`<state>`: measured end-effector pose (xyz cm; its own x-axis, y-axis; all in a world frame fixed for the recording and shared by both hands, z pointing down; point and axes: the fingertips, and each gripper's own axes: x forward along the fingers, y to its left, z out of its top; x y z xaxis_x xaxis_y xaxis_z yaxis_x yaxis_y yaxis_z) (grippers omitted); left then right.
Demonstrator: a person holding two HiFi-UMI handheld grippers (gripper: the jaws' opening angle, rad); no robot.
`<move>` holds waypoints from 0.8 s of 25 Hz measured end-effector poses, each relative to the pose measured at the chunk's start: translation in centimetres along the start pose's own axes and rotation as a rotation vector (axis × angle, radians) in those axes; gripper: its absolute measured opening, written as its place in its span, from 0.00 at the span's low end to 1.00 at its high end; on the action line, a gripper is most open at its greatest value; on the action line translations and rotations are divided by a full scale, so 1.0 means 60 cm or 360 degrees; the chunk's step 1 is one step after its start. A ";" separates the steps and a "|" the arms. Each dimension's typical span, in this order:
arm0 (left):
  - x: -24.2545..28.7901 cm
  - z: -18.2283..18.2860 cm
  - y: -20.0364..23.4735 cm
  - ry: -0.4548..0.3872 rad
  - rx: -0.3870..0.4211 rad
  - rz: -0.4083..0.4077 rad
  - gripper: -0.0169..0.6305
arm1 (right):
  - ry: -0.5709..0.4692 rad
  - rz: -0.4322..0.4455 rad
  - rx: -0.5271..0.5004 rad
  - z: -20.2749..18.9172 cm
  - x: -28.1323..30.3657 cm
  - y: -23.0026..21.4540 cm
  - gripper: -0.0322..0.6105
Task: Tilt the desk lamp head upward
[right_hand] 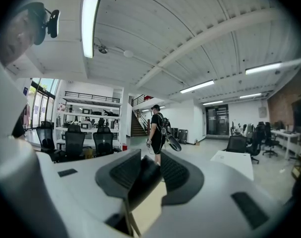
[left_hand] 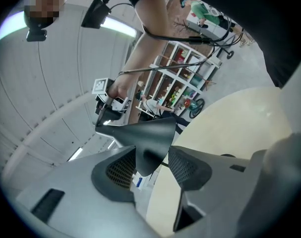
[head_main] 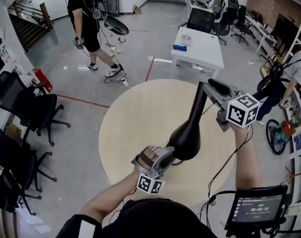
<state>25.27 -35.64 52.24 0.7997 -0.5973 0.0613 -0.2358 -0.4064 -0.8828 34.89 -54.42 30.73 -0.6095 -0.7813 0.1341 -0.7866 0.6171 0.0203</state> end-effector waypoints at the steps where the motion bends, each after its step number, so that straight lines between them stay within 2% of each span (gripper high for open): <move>1: -0.006 0.007 0.005 -0.0014 -0.0010 0.0012 0.36 | -0.0005 -0.0004 0.0018 -0.002 0.000 -0.002 0.25; 8: -0.053 0.059 0.059 -0.0209 -0.0163 0.0065 0.36 | -0.0024 -0.0059 0.0146 -0.016 0.012 -0.023 0.25; 13: -0.074 0.089 0.090 -0.0273 -0.0215 0.0056 0.36 | -0.0031 -0.0070 0.0229 -0.027 0.014 -0.031 0.25; 16: -0.076 0.095 0.107 -0.0297 -0.0375 0.0005 0.36 | -0.0037 -0.0082 0.0255 -0.032 0.020 -0.038 0.25; 20: -0.070 0.106 0.117 -0.0292 -0.0612 -0.0139 0.36 | -0.0050 -0.0059 0.0302 -0.035 0.025 -0.042 0.24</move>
<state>23.77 -31.54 42.83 0.9025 -0.4304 0.0138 -0.3235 -0.6989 -0.6378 36.19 -56.95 32.98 -0.5800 -0.8077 0.1056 -0.8114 0.5614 -0.1626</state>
